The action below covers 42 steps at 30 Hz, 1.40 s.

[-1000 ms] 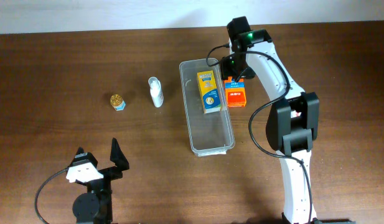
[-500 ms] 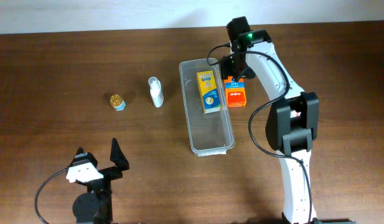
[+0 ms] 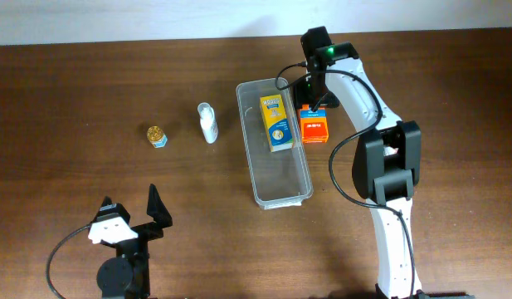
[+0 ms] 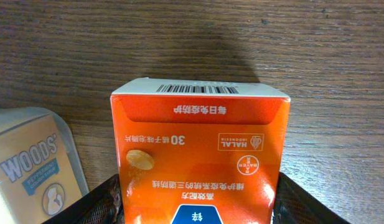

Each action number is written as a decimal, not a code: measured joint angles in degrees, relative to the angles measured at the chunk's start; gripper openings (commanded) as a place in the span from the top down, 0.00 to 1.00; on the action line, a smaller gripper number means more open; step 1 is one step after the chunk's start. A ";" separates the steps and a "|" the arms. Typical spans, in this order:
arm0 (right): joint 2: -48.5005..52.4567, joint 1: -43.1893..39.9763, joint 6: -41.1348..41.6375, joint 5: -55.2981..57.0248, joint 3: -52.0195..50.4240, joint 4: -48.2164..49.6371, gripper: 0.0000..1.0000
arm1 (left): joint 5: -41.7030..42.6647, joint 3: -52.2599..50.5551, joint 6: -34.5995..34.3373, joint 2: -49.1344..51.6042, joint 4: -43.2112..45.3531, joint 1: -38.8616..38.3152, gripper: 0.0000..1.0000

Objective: Pack container
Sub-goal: 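Grasp the orange box with the right gripper and lift it, then carry the orange box over the container and lower it inside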

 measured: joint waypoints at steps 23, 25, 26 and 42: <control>0.20 -2.47 0.02 -0.20 0.11 -1.16 0.55 | 0.00 0.00 0.00 0.00 0.00 0.00 0.01; 0.20 -3.19 -0.02 -0.20 0.63 -2.51 0.55 | 0.02 0.00 0.00 0.00 0.00 0.00 0.01; 0.20 -3.45 -0.07 -0.20 1.09 -3.50 0.55 | 0.00 0.00 0.00 0.00 0.00 0.00 0.01; 0.09 -4.02 -2.23 -6.71 29.46 -21.05 0.57 | 0.00 0.00 0.00 0.00 0.00 0.00 0.01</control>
